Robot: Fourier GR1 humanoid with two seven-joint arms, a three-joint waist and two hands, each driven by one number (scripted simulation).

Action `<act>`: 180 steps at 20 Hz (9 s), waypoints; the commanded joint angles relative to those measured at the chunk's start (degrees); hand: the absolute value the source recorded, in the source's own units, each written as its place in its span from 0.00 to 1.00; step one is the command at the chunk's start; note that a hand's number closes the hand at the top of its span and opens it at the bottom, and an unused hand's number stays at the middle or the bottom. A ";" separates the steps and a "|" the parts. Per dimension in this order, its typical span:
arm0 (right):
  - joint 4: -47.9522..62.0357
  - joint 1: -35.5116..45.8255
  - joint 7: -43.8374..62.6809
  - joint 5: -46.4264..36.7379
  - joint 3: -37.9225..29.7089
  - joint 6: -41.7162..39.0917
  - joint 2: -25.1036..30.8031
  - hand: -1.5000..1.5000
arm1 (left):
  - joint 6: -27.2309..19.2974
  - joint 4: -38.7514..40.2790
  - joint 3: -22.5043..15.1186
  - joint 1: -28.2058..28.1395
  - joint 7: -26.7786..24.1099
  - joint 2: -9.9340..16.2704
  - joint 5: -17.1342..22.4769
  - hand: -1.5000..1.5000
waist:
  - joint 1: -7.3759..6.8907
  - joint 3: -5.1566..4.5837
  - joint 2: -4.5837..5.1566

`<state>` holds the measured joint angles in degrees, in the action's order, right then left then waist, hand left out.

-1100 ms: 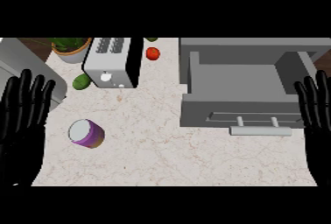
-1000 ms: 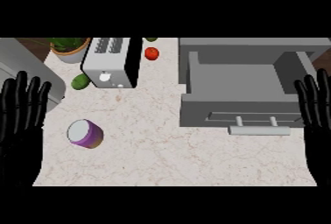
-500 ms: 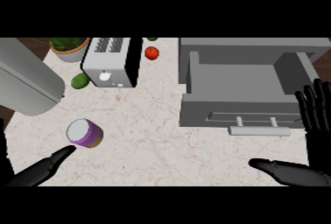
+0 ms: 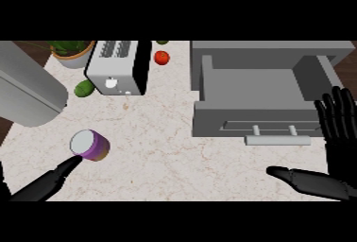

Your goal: Pick up the can, place it into the drawer and close the drawer

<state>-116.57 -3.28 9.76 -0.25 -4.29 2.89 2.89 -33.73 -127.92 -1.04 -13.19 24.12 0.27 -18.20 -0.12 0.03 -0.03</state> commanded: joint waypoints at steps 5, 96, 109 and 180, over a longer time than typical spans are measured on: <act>-2.00 -5.15 -2.70 0.48 -0.62 -1.31 -0.85 0.00 | -1.20 -3.77 -4.35 -7.15 0.86 -0.26 -0.32 0.00 | -0.05 -0.02 -0.08; -10.44 -3.51 3.91 5.66 -14.82 -9.45 2.23 0.00 | 28.28 94.61 1.15 50.71 -51.83 2.42 32.36 1.00 | 0.25 0.02 -0.14; -10.98 -1.55 6.04 5.12 -14.40 -8.78 2.66 0.00 | 20.04 75.02 -3.37 63.06 -24.77 -0.17 31.59 1.00 | 0.43 0.01 -0.10; 15.98 20.82 -6.37 -39.15 8.32 -2.75 14.42 0.00 | -3.26 112.25 -16.33 109.66 -23.80 -0.27 53.18 0.00 | 1.65 0.13 1.55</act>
<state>-108.17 16.17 7.13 -32.23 0.32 -3.72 18.28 -37.21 -16.72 -17.26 94.85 -0.05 0.00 35.36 2.45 0.12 1.57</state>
